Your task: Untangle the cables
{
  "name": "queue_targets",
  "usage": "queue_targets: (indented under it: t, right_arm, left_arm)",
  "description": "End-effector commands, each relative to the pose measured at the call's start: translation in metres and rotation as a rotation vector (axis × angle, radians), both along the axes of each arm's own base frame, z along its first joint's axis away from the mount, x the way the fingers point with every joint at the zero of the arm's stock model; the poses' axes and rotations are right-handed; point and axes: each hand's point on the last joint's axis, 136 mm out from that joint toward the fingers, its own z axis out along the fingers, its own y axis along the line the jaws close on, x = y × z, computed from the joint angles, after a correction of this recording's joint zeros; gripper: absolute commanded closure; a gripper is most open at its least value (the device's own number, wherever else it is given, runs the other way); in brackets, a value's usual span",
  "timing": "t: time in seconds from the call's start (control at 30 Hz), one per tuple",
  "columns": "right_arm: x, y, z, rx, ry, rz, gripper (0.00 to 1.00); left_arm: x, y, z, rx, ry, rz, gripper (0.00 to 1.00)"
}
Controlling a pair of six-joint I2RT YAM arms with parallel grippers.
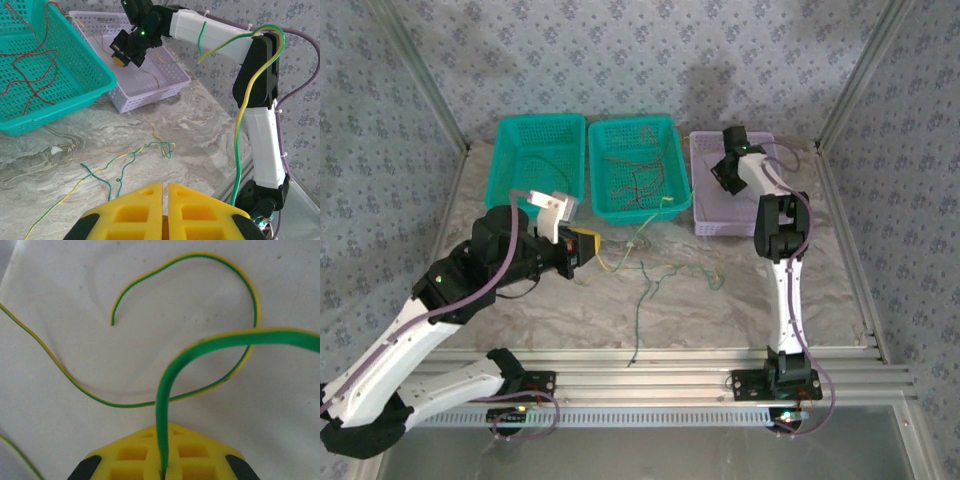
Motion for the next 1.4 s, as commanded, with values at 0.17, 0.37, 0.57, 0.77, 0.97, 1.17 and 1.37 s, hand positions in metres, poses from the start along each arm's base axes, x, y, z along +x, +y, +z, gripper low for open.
queue_targets:
  t: [0.17, 0.37, 0.57, 0.77, 0.97, 1.17, 1.37]
  right_arm:
    - [-0.011, 0.015, -0.007, 0.073, 0.046, 0.061, 0.74]
    - [-0.008, 0.016, 0.039, 0.102, -0.068, 0.067, 0.48]
    - [-0.01, 0.009, 0.091, 0.089, -0.155, 0.061, 0.41]
    - [-0.015, 0.002, 0.123, 0.107, -0.221, 0.032, 0.29]
    - [-0.019, -0.008, 0.167, 0.094, -0.334, 0.034, 0.16]
    - [-0.039, -0.024, 0.219, 0.011, -0.421, 0.07, 0.16]
    - [-0.1, -0.075, 0.289, -0.211, -0.56, -0.013, 0.14]
  left_arm:
    - [-0.005, 0.001, 0.007, -0.019, -0.021, -0.012, 1.0]
    - [-0.003, -0.001, 0.002, -0.002, -0.014, -0.017, 1.0]
    - [0.0, 0.001, 0.004, 0.02, -0.027, -0.001, 1.0]
    - [0.011, -0.006, 0.024, 0.035, -0.074, 0.002, 1.0]
    - [0.039, -0.035, 0.028, 0.084, -0.093, -0.011, 1.0]
    - [0.08, -0.094, 0.024, 0.138, -0.073, -0.075, 1.0]
    - [0.135, -0.164, 0.0, 0.185, -0.029, -0.125, 1.0]
